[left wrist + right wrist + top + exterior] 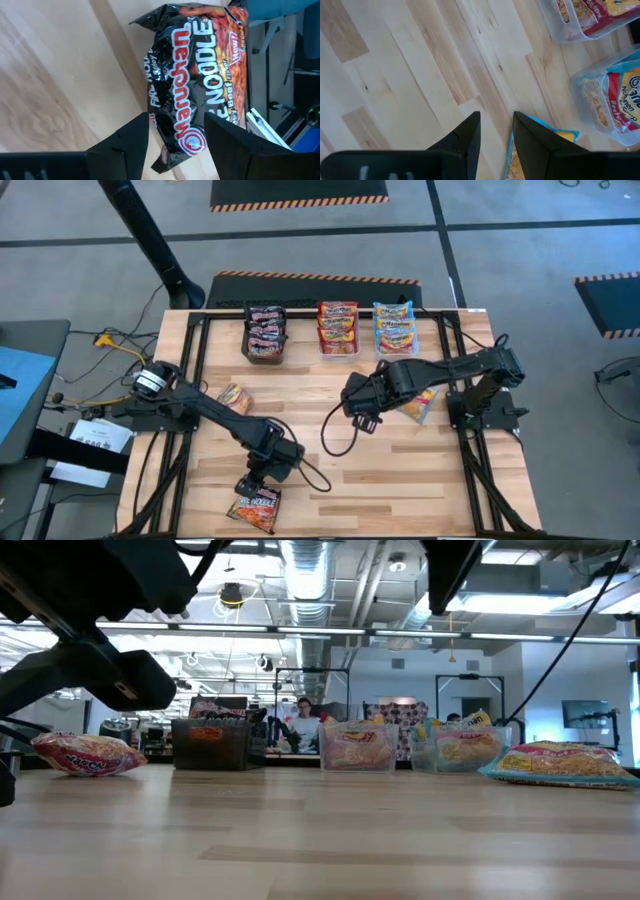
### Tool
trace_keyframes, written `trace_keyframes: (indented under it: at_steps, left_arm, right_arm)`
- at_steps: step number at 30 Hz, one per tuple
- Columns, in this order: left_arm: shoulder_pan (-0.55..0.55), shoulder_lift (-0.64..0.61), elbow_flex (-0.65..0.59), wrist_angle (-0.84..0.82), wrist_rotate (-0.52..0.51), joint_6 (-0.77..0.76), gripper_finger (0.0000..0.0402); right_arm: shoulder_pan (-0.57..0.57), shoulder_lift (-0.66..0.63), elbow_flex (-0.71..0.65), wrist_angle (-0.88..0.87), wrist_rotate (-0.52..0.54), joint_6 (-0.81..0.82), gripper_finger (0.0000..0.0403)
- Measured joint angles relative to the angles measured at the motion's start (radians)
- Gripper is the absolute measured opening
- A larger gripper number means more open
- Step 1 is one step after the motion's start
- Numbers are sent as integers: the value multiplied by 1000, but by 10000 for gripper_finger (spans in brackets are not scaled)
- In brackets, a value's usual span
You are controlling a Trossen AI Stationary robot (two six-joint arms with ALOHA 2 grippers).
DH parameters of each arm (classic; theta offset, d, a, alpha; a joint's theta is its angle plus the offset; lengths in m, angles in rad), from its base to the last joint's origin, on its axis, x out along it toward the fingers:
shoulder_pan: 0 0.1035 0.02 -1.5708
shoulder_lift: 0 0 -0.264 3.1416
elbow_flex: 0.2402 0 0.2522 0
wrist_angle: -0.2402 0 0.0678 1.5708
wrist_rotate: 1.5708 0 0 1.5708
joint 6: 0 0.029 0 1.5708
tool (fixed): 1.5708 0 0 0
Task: Sort Maruchan noodles
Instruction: Put the black noodle pack into the black bin
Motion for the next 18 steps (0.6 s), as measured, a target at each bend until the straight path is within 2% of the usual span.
trace_keyframes:
  at_steps: [15, 18]
  left_arm:
    - [-15, 1, 0, 44, 4, -32, 176]
    - [-18, 32, 1, 50, 22, -42, 176]
  right_arm:
    - [-39, 0, 0, 0, 0, -24, 137]
    - [-40, 0, 0, 0, 0, -25, 137]
